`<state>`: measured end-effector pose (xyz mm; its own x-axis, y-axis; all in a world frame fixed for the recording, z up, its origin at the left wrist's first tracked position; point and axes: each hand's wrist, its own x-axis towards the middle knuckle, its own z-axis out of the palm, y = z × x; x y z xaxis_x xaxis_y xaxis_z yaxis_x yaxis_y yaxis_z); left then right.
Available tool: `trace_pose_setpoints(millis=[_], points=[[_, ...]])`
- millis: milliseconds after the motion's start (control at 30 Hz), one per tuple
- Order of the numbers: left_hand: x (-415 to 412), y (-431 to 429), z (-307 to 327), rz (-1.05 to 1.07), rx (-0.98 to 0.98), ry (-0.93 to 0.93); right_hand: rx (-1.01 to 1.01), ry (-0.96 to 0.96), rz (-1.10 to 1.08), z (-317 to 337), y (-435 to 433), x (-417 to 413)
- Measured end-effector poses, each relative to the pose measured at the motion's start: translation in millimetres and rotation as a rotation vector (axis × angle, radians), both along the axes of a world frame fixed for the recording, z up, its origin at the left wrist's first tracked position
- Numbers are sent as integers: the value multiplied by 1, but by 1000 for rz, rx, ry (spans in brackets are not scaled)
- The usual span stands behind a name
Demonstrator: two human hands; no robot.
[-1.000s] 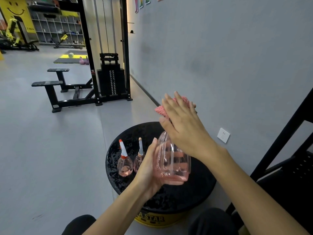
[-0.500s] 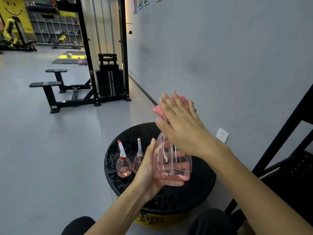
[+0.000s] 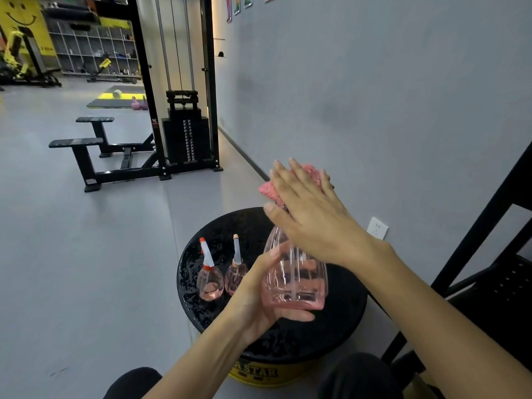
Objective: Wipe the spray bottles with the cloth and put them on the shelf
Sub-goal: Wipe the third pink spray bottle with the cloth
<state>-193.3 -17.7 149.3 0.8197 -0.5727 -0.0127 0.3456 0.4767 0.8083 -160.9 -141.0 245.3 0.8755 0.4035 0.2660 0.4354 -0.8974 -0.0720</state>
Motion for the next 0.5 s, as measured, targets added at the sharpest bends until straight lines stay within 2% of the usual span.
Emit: trace_pose_setpoints(millis=[133, 367, 500], points=[[-1, 2, -2, -12, 4, 5, -8, 5, 56, -7, 2, -12], [-5, -5, -1, -61, -12, 5, 10, -37, -124, 11, -15, 13], [-3, -3, -2, -37, -20, 17, -13, 23, -34, 2, -6, 1]])
